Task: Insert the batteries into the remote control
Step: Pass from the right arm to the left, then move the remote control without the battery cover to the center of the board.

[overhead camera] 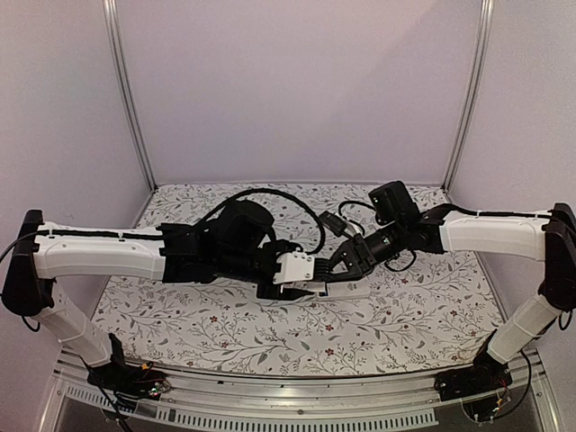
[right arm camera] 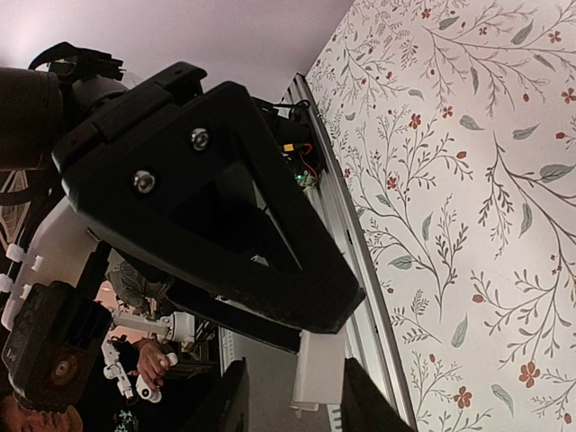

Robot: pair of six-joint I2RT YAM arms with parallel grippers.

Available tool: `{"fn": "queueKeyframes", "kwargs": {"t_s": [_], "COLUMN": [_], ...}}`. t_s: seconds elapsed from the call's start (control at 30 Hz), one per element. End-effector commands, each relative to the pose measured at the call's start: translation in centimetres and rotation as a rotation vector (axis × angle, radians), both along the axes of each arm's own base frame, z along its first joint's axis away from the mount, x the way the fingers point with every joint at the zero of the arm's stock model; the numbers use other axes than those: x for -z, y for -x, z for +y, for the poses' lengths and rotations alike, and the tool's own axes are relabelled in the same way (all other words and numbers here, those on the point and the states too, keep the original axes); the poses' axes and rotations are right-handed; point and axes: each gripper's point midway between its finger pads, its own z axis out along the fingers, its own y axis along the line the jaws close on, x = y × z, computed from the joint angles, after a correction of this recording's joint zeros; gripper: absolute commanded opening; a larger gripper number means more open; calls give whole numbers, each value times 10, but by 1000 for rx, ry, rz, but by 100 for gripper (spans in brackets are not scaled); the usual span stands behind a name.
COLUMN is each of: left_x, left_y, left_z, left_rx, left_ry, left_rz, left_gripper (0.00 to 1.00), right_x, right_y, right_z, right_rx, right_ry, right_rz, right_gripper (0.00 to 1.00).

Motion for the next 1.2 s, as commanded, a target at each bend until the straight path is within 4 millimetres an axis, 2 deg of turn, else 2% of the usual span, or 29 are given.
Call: {"fn": "queueKeyframes", "kwargs": {"t_s": [0.0, 0.07, 0.1, 0.2, 0.33, 0.43, 0.63, 0.77, 1.03, 1.17], "left_x": [-4, -1, 1, 8, 13, 15, 22, 28, 43, 52], "left_y": [3, 1, -1, -3, -3, -4, -10, -10, -16, -12], "left_z": [0, 5, 8, 15, 22, 26, 34, 38, 53, 61], "left_rx": [-28, -62, -80, -139, -183, -213, -270, -285, -378, -413], "left_ry": [16, 23, 24, 34, 43, 51, 39, 30, 23, 32], "left_rz": [24, 53, 66, 117, 193, 227, 247, 263, 317, 358], "left_gripper": [48, 47, 47, 50, 50, 50, 49, 49, 49, 49], "right_x": [-1, 6, 10, 44, 92, 122, 168, 187, 193, 193], "right_y": [-14, -34, -47, -81, -99, -103, -99, -101, -111, -111], "right_z": [-3, -16, -26, -66, -118, -142, -155, -148, -109, -92], "right_rx": [35, 124, 185, 383, 509, 523, 497, 477, 384, 323], "right_ry": [1, 35, 61, 257, 550, 719, 839, 828, 682, 648], "right_rz": [-10, -14, -18, -41, -102, -120, -88, -54, 3, -31], "right_gripper": [57, 67, 68, 69, 70, 69, 64, 60, 48, 45]}}
